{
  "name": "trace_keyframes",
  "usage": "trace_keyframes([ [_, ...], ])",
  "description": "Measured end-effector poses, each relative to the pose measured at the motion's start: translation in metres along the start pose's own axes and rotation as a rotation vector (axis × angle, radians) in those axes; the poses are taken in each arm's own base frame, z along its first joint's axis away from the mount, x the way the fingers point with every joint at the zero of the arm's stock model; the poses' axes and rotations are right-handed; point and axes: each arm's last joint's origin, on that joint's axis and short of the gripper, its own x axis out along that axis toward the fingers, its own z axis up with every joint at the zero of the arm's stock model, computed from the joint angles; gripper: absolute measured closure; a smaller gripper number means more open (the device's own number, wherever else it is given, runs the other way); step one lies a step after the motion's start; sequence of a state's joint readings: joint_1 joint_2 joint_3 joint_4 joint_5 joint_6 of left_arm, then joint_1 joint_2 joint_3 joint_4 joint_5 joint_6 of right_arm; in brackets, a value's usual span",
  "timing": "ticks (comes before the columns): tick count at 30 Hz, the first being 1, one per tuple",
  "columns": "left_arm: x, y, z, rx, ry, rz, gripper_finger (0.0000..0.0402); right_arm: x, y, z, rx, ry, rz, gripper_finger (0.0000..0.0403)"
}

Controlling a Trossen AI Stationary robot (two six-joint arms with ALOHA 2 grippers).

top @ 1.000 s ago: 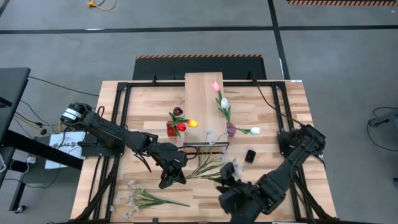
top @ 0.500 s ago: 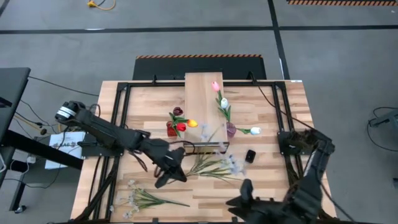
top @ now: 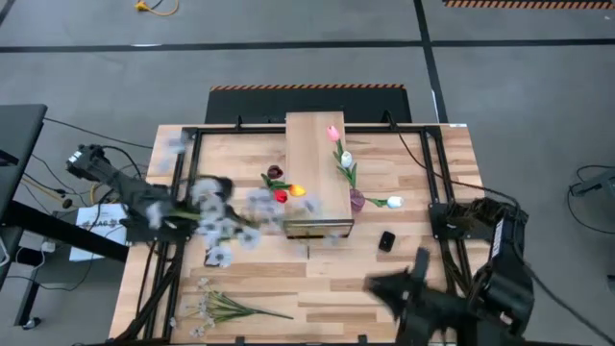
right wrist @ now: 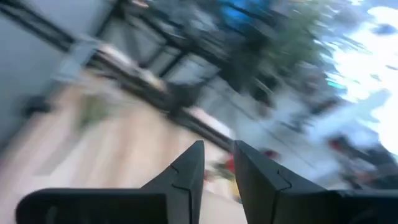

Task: Pick and place flowers into a vace then onto a shelf
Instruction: Put the right white flowers into the red flower vase

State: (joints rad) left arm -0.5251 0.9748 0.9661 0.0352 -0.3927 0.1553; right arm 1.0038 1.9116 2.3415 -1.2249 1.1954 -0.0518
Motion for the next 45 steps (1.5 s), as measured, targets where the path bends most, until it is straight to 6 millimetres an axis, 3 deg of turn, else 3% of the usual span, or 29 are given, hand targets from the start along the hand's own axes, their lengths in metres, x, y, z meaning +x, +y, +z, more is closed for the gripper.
trace_keyframes([
  [6,-0.023,0.01,0.01,0.123,0.041,0.363,0.0399,-0.011,-0.066,-0.038,0.241,0.079,-0.166,0.0326],
  [10,-0.034,0.022,0.008,0.119,0.049,0.426,0.0399,-0.015,-0.085,-0.048,0.209,0.08,-0.16,0.0326],
  [15,-0.058,0.043,-0.015,0.058,-0.063,0.364,0.0399,-0.026,-0.112,-0.077,0.223,0.1,-0.143,0.0326],
  [21,-0.086,0.056,-0.053,0.029,-0.151,0.276,0.0399,-0.038,-0.128,-0.1,0.295,0.046,0.065,0.0329],
  [27,-0.091,0.061,-0.082,0.041,-0.136,0.296,0.0399,-0.04,-0.151,-0.111,0.248,-0.294,0.321,0.0333],
  [31,-0.086,0.065,-0.093,0.082,-0.195,0.348,0.0399,-0.04,-0.168,-0.137,0.232,-0.362,0.312,0.0333],
  [35,-0.081,0.07,-0.111,0.105,-0.217,0.376,0.0399,-0.034,-0.171,-0.16,0.237,-0.354,0.285,0.0333],
  [45,-0.074,0.087,-0.155,0.007,-0.21,0.351,0.0399,-0.029,-0.171,-0.183,0.255,-0.347,0.258,0.0333],
])
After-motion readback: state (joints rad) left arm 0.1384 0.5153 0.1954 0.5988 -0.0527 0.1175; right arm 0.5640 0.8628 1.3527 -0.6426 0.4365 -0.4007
